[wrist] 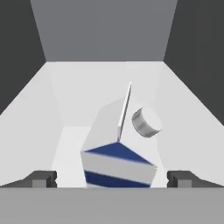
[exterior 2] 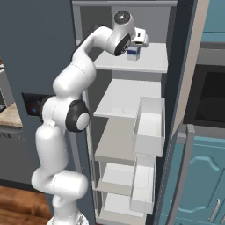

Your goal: Take out the milk from the fridge and place it on the tray on the counter. Then take the sugar cube near the tray and place it in the tray.

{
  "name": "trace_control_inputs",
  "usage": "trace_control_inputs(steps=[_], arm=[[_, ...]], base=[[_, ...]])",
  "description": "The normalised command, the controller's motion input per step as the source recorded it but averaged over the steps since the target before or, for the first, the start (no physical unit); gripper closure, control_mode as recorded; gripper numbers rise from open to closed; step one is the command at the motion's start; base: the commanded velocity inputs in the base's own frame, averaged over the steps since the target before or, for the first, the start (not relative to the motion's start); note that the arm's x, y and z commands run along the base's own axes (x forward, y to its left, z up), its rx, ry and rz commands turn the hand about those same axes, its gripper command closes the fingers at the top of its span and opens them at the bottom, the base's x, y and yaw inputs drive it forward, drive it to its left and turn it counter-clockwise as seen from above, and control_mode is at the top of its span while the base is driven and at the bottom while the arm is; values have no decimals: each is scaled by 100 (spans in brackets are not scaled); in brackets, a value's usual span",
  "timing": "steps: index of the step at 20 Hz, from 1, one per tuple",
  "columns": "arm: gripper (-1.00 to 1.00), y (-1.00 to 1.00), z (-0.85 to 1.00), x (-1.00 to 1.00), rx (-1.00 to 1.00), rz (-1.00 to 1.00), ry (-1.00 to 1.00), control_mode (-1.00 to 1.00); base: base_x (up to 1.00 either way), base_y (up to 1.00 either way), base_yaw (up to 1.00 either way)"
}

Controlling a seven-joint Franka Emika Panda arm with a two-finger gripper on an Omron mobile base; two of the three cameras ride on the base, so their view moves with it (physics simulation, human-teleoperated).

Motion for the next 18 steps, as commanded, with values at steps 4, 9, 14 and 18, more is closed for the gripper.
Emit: trace_control_inputs(steps=[4,9,14,18], arm=[[-100,0,-15,18,0,0,0,-100],[-100,-1,-11,16,0,0,0,-100],[-100,0,-15,15,0,0,0,-100],[-100,0,-13,11,0,0,0,-100]], base=[[0,0,0],[0,0,0],[0,0,0],[0,0,0]])
